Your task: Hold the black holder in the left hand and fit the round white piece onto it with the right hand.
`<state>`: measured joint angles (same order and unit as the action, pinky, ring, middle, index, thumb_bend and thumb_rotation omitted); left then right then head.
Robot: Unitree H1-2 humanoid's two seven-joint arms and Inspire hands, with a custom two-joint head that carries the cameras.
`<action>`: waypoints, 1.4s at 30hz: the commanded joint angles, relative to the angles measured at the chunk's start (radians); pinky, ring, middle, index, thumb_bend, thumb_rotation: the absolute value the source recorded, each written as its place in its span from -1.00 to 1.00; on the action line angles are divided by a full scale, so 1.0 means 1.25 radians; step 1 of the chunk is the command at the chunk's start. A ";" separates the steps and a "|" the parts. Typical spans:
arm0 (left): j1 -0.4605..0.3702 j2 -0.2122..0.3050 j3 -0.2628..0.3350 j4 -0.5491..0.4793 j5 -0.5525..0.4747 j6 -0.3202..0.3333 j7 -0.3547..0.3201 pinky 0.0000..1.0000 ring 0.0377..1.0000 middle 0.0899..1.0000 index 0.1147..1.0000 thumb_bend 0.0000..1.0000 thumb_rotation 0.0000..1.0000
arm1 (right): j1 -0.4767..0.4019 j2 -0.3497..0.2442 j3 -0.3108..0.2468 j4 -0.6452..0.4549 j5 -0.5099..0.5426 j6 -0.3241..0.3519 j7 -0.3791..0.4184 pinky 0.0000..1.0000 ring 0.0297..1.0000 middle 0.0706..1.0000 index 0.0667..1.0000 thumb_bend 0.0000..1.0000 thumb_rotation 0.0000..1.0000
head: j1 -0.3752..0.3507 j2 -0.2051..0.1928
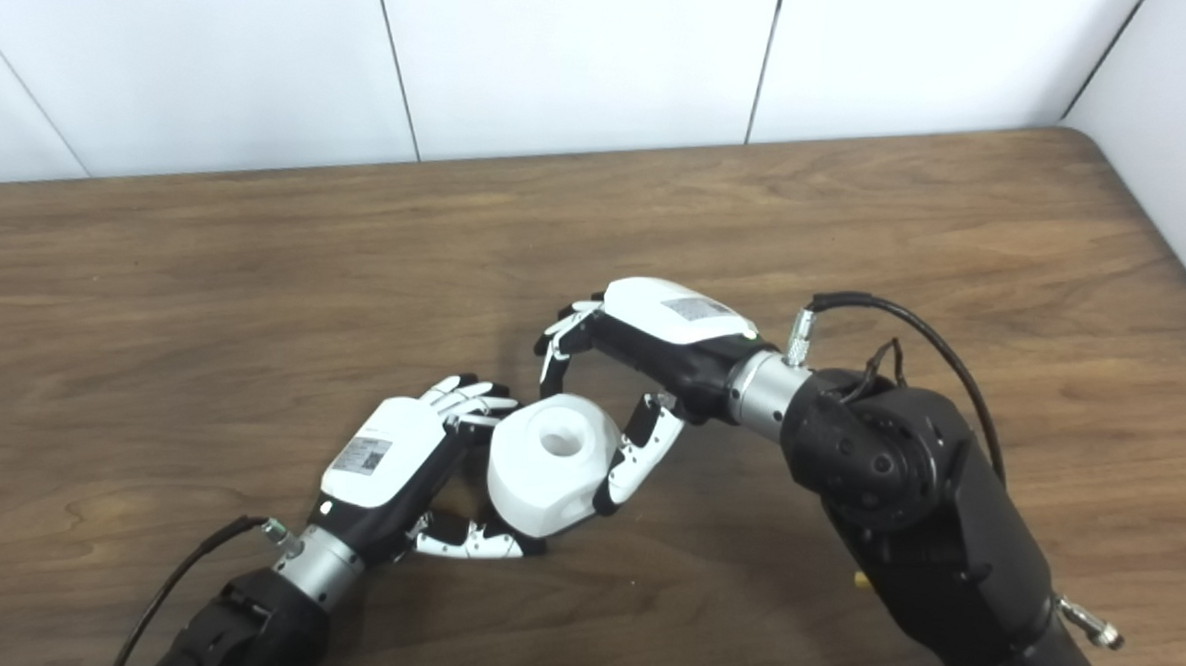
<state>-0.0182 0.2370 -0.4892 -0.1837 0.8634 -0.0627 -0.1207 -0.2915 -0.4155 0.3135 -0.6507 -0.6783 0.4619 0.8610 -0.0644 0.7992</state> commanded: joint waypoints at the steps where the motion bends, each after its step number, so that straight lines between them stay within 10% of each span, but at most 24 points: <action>1: 0.004 0.004 -0.013 0.034 0.027 0.013 -0.027 0.88 0.73 0.53 -0.16 0.04 -0.90 | -0.022 0.005 -0.006 -0.025 0.001 -0.007 -0.020 1.00 0.87 0.63 -0.11 0.05 -0.73 | -0.001 0.001; 34: 0.004 0.004 -0.013 0.026 0.029 0.020 -0.038 0.88 0.74 0.53 -0.16 0.05 -0.90 | -0.014 -0.019 0.005 -0.024 -0.018 -0.017 -0.010 1.00 0.89 0.66 -0.09 0.05 -0.70 | 0.000 0.004; 36: 0.004 0.004 -0.013 0.023 0.031 0.026 -0.044 0.89 0.74 0.53 -0.16 0.05 -0.90 | -0.016 -0.022 0.002 -0.024 -0.010 -0.011 -0.004 1.00 0.90 0.68 0.17 0.70 -0.46 | 0.000 0.004; 42: 0.002 0.004 -0.014 0.030 0.032 0.019 -0.036 0.89 0.74 0.52 -0.16 0.05 -0.90 | -0.025 -0.028 -0.007 -0.024 -0.001 0.003 0.027 1.00 0.94 0.77 0.37 1.00 -0.26 | -0.003 0.004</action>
<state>-0.0190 0.2360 -0.4893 -0.1840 0.8650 -0.0615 -0.1230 -0.2891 -0.4393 0.3235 -0.6561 -0.6848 0.4623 0.8894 -0.0675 0.8038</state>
